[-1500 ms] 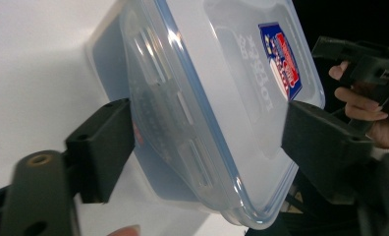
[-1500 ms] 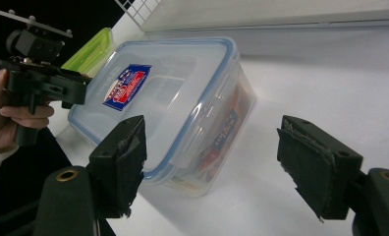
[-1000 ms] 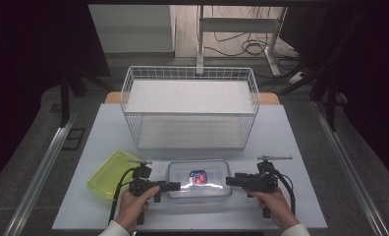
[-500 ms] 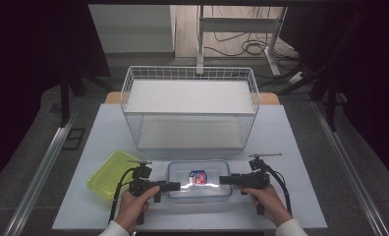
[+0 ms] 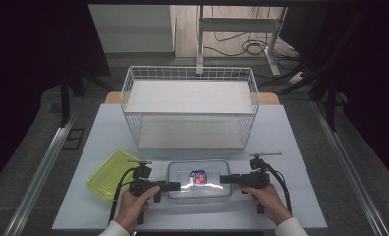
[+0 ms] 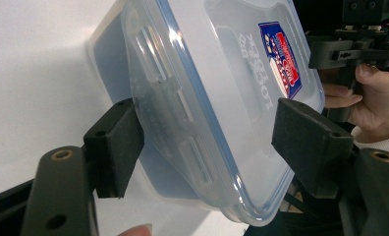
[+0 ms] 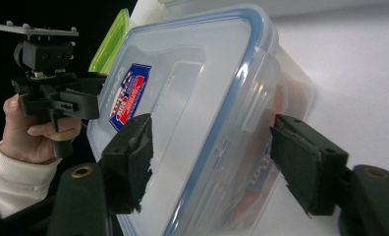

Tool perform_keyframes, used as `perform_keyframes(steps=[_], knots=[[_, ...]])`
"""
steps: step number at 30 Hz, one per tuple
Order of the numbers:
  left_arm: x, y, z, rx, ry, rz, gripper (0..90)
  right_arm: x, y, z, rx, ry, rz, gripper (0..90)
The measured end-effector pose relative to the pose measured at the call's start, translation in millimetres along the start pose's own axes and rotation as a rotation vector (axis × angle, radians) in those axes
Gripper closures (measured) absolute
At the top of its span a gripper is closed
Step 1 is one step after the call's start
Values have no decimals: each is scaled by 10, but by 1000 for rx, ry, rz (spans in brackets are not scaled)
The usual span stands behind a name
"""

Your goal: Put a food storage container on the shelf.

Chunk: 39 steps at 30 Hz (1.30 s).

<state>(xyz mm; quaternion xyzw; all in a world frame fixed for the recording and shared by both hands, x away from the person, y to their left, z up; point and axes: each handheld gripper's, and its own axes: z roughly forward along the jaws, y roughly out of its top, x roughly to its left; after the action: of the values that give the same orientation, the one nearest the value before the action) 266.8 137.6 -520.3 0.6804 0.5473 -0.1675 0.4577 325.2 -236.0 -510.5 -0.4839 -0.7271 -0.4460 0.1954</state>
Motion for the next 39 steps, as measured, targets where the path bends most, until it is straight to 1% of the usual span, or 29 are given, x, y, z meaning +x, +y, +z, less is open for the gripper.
perform_keyframes(steps=[1,3,4,9,11,17,19,24,25,26,27,29,32,34,36,39], knots=[[-1,0,0,-1,1,0,279,-2,-4,-18,-2,3,-3,369],[-1,0,0,-2,1,-1,279,-1,-9,-29,-5,5,3,386],[-1,0,-1,-2,0,-5,282,-3,-15,-52,-12,11,7,416],[6,3,-4,-4,-2,-3,287,-23,-21,-61,-16,22,28,431],[5,2,-4,-4,-2,-7,288,-24,-21,-61,-16,22,29,432],[3,0,-15,-11,-1,-1,302,-24,-22,-68,-16,24,30,445],[4,0,-33,-12,-2,0,312,-30,-26,-79,-16,33,36,469],[-7,-12,-63,-16,-6,10,349,6,-43,-107,-20,37,18,486],[-7,-16,-76,-15,-9,18,359,11,-48,-116,-20,37,12,493],[-13,-22,-86,-20,-10,17,359,11,-48,-116,-20,37,12,493],[-23,-38,-114,-27,-15,28,380,25,-63,-132,-26,41,5,502],[-28,-48,-126,-33,-21,27,404,31,-71,-140,-28,44,1,504],[-2,-79,-165,-44,-51,19,430,41,-85,-153,-32,47,-10,509],[7,-89,-184,-46,-63,21,452,45,-86,-154,-30,50,-13,508],[1,-93,-197,-51,-71,22,465,40,-86,-155,-30,54,-9,508],[0,-93,-200,-50,-72,25,469,39,-88,-159,-31,56,-10,509]])
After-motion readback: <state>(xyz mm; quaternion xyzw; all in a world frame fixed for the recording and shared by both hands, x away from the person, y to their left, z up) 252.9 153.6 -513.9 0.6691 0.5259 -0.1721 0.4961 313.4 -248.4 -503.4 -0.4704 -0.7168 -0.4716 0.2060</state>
